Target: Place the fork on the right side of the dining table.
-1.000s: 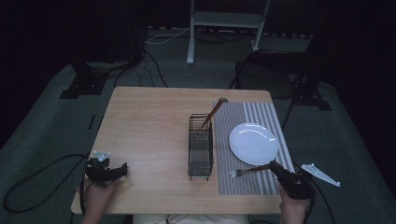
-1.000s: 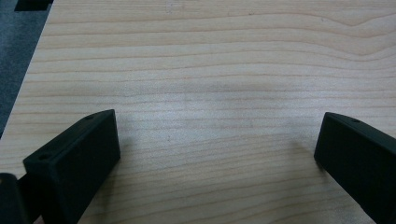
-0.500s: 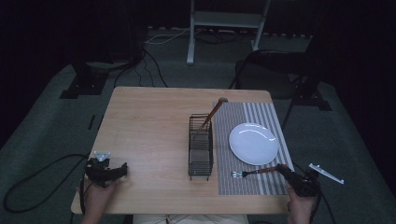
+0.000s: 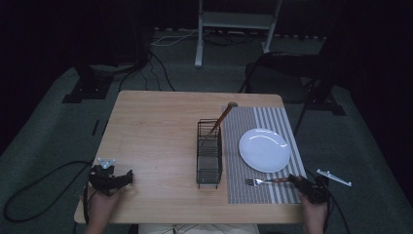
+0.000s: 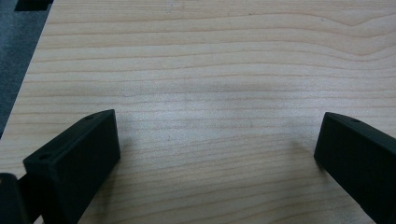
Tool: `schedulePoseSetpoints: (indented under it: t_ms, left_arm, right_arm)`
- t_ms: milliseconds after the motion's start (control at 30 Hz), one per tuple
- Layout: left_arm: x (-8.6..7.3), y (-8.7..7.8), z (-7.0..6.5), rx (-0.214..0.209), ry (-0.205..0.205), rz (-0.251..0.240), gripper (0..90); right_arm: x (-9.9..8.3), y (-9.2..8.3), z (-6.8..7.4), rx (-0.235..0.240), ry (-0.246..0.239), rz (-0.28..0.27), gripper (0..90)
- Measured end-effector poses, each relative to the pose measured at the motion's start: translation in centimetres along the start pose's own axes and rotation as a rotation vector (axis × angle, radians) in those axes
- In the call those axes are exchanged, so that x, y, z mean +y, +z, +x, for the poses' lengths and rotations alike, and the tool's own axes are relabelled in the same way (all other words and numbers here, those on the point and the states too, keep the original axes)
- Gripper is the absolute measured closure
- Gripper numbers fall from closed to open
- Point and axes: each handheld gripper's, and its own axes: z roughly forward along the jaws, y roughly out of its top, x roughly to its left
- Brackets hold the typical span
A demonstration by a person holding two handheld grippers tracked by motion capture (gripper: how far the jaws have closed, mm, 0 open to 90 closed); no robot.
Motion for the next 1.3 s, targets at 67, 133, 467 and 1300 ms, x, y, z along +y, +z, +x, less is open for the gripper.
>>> schedulePoseSetpoints:
  t_ms: [67,133,467,1300]
  left_arm:
    - [0.0,0.0,0.0,0.0,0.0,0.0,0.0]
    - [0.0,0.0,0.0,0.0,0.0,0.0,0.0]
    - [0.0,0.0,0.0,0.0,0.002,0.001,0.0]
    - [0.0,0.0,0.0,0.0,0.0,0.001,0.0]
  right_arm:
    - [0.1,0.2,0.2,-0.06,-0.041,0.011,44.6]
    - [0.1,0.3,0.1,-0.084,-0.06,0.017,41.5]
    - [1.1,0.4,0.8,-0.046,-0.075,0.009,32.3]
    - [6.2,4.6,11.1,0.212,-0.249,-0.043,15.0]
